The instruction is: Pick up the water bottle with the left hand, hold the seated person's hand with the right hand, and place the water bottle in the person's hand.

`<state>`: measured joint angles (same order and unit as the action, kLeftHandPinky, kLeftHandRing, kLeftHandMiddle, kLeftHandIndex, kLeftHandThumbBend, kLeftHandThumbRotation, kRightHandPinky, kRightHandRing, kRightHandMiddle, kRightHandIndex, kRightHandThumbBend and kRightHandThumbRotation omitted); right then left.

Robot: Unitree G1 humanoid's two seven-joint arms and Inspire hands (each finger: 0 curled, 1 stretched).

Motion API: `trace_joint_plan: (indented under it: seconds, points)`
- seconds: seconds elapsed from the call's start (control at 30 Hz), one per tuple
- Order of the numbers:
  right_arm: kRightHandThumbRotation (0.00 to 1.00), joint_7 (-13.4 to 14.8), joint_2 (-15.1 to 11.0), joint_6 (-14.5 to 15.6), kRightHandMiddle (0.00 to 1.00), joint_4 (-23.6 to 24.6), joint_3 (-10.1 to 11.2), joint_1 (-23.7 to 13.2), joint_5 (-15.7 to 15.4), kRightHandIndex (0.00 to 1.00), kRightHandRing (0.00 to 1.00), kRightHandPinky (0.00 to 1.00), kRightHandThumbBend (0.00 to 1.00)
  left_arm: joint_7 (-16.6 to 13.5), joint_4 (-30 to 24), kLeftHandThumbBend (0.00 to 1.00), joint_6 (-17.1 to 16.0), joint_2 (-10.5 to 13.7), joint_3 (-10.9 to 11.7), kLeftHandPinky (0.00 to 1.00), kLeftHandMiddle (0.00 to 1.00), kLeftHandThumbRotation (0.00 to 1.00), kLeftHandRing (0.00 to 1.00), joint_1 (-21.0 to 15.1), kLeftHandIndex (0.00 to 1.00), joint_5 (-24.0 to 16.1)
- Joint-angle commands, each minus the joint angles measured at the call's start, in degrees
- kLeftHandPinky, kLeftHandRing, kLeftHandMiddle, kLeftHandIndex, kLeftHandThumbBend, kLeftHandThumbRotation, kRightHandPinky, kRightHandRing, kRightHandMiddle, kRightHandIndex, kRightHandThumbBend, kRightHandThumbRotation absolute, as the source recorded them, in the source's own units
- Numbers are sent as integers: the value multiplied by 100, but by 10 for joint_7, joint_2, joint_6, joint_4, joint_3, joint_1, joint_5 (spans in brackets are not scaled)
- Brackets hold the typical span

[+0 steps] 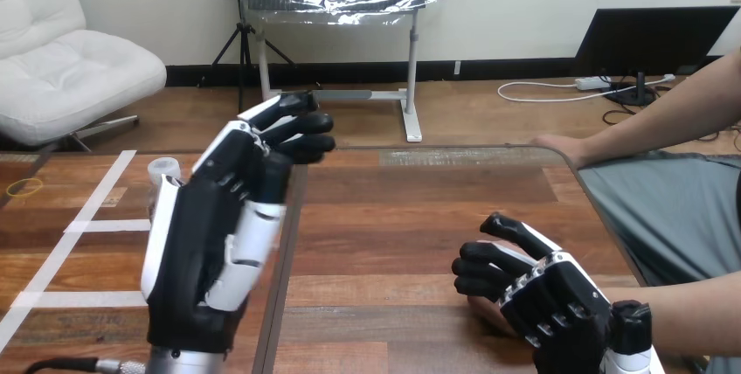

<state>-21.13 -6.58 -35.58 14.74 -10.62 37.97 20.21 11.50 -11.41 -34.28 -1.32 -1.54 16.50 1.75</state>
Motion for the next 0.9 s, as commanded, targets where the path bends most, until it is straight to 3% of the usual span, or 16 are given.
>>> trace_joint_plan:
  seconds: [0.0,0.1,0.23,0.4,0.7,0.87]
  points:
    - [100,0,5,-8,74,28,3,-15,-1,80,74,72,69,-38,-23,78,-24,-12,7,82,85,71,83,74,85,-47]
    - [100,-1,4,-6,74,29,3,-15,1,80,74,72,69,-48,-20,88,-31,-10,11,86,90,66,88,69,89,-58]
    - [100,-1,4,-4,74,30,3,-15,2,80,74,71,69,-63,-18,93,-36,-5,16,90,94,61,92,65,93,-76]
    - [100,-1,3,-2,74,31,3,-15,2,80,74,71,69,-74,-23,98,-30,-3,17,97,98,46,98,64,98,-84]
    - [100,-3,2,-2,75,29,3,-17,2,80,74,71,68,-92,-33,100,-14,-1,19,100,100,23,100,69,100,-94]
    - [100,-4,3,-3,74,28,2,-18,2,80,74,71,68,-106,-35,100,-13,-1,27,100,100,17,100,67,100,-110]
